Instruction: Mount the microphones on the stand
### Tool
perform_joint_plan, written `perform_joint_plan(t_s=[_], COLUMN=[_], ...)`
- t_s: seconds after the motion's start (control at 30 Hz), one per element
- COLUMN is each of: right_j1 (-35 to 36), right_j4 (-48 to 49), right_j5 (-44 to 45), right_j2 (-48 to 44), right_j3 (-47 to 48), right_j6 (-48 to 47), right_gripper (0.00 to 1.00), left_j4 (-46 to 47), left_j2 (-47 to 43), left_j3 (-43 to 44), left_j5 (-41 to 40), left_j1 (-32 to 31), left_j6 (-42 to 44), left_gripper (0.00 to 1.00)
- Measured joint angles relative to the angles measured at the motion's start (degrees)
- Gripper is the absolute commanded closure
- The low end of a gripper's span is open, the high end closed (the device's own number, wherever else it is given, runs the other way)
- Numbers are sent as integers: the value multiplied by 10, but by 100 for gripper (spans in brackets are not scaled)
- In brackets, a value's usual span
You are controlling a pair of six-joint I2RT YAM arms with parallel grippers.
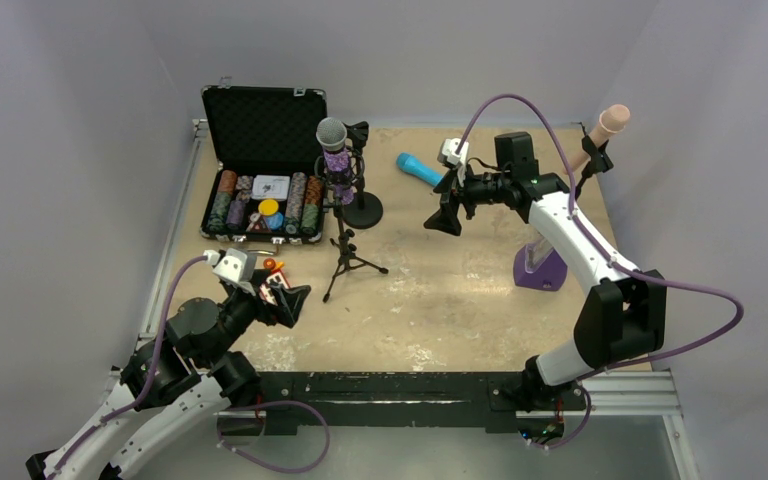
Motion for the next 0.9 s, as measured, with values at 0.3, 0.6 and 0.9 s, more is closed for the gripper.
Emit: perform_joint_plan(t_s=[0.3,0.6,0.9], right_j1=[0,0,0], right_j4=[0,6,52], right_j5=[-1,-2,-1], right_j2=[12,40,78], right_j3=[8,31,89], right_j6=[7,26,69], right_gripper=[1,1,1], left_j4=[-2,-6,-8], left_j2=[0,0,0], left_j3=[0,5,15], left_j5=[2,2,1], left_j1=[0,0,0], left_j6=[0,0,0], left_gripper=[0,0,0])
